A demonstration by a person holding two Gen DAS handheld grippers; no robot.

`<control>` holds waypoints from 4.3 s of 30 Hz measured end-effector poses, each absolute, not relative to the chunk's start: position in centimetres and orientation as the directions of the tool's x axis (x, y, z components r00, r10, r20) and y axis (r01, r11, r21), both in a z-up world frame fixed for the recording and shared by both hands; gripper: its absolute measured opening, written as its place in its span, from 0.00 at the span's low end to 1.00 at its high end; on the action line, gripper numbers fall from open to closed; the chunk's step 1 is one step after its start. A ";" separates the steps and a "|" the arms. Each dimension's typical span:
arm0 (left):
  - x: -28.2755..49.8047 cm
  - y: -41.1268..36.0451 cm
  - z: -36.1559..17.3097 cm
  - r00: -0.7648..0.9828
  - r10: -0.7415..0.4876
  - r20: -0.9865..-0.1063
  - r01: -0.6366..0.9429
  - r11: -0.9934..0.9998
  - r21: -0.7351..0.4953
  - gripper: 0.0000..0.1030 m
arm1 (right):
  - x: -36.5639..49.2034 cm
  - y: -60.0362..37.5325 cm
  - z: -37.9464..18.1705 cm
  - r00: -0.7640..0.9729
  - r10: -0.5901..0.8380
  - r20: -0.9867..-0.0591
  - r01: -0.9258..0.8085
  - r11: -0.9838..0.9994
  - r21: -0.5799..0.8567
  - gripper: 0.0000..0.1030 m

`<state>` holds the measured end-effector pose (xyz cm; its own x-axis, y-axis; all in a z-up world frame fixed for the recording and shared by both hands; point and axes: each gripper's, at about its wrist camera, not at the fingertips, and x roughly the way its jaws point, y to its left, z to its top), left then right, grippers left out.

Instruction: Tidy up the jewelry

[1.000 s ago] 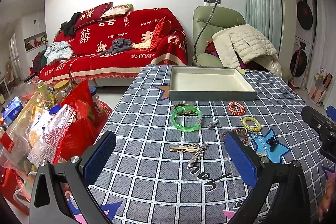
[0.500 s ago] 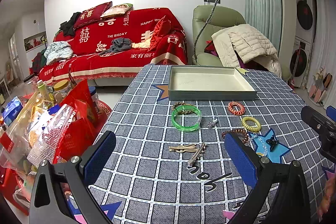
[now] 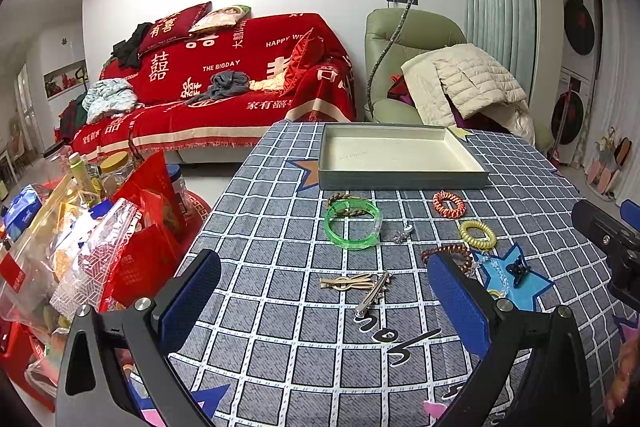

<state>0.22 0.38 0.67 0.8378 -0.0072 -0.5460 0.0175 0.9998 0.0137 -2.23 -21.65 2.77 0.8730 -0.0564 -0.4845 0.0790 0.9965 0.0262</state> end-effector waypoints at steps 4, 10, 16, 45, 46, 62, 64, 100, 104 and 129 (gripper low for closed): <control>1.1 0.1 0.2 0.821 -0.012 -0.570 0.025 1.000 0.015 1.00 | -1.8 -21.8 2.4 0.863 -0.048 -0.504 0.076 0.997 0.035 1.00; 4.0 0.6 -0.6 0.773 -0.030 -0.634 0.036 0.999 -0.004 1.00 | 0.3 -23.0 1.8 0.830 -0.032 -0.557 0.072 0.996 0.050 1.00; 8.8 1.5 -1.9 0.700 -0.076 -0.710 0.066 0.997 -0.041 1.00 | 4.8 -25.2 0.3 0.743 -0.012 -0.669 0.086 0.993 0.078 1.00; 19.6 -0.2 -8.2 0.524 -0.099 -0.846 0.146 0.989 -0.025 0.28 | 15.8 -24.0 -7.7 0.449 0.022 -0.893 -0.071 0.997 -0.012 0.10; 19.6 -0.1 -8.2 0.520 -0.114 -0.847 0.149 0.988 -0.041 0.28 | 15.7 -23.8 -7.7 0.448 0.019 -0.894 -0.069 0.998 -0.013 0.10; 22.4 -0.6 0.6 0.588 -0.225 -0.777 0.202 0.971 -0.128 0.28 | 19.5 -26.3 0.4 0.567 0.140 -0.812 -0.055 0.990 0.132 0.10; 24.1 -1.1 1.6 0.606 -0.199 -0.770 0.194 0.976 -0.100 0.28 | 21.3 -26.8 1.5 0.583 0.146 -0.799 -0.039 0.988 0.152 0.10; 34.6 -6.3 -6.8 0.578 0.017 -0.816 0.157 0.979 0.131 0.28 | 32.8 -26.1 -6.8 0.525 0.107 -0.844 0.042 0.988 0.151 0.48; 33.9 -6.1 -5.4 0.604 -0.007 -0.797 0.161 0.980 0.113 0.28 | 31.9 -26.4 -5.5 0.546 0.138 -0.826 0.051 0.979 0.197 0.49; 17.8 0.3 -0.1 0.677 -0.123 -0.726 0.206 0.978 0.027 1.00 | 11.9 -27.3 3.2 0.780 0.218 -0.586 -0.012 0.942 0.334 1.00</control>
<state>17.76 0.34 -0.08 0.6767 -0.1225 -0.7260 0.2060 0.9782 0.0270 11.86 -27.27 3.22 0.7803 0.2180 -0.5862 -0.0122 0.9424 0.3343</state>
